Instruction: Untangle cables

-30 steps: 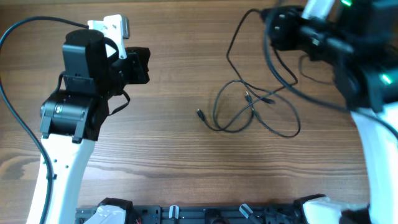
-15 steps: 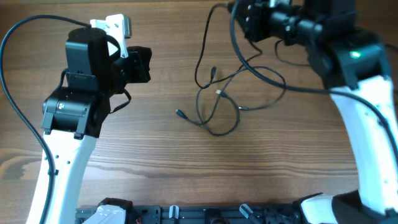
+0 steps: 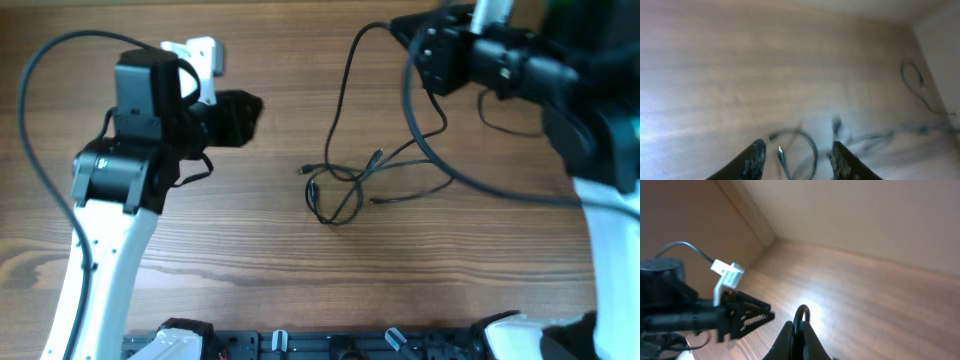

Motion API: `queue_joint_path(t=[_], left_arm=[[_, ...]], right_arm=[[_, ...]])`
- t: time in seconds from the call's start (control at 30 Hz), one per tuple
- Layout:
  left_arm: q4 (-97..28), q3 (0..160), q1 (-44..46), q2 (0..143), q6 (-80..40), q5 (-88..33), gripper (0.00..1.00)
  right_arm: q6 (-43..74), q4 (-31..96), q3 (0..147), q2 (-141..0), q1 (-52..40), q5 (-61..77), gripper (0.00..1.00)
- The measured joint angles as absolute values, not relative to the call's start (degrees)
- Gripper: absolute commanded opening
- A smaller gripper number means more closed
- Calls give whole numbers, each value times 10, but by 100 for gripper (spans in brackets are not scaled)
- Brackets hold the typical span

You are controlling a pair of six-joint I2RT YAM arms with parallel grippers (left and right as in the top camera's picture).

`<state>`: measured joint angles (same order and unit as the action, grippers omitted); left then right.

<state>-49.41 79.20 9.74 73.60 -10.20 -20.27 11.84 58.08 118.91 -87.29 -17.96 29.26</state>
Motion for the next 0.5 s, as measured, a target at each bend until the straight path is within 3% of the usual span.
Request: queue_joint_path(t=[0.13,0.3,0.5], left_arm=[[-562,792,97,790,-18,-281,69],[-594,792,97,894,86,-348,69],[-543,792,97,1008,149,-374,68]], right_arm=[[118,588,1183,-890,-180,287,4],[118,593,1183,-884,-180,287,4],[116,613,1183,-884,-180,287,4]])
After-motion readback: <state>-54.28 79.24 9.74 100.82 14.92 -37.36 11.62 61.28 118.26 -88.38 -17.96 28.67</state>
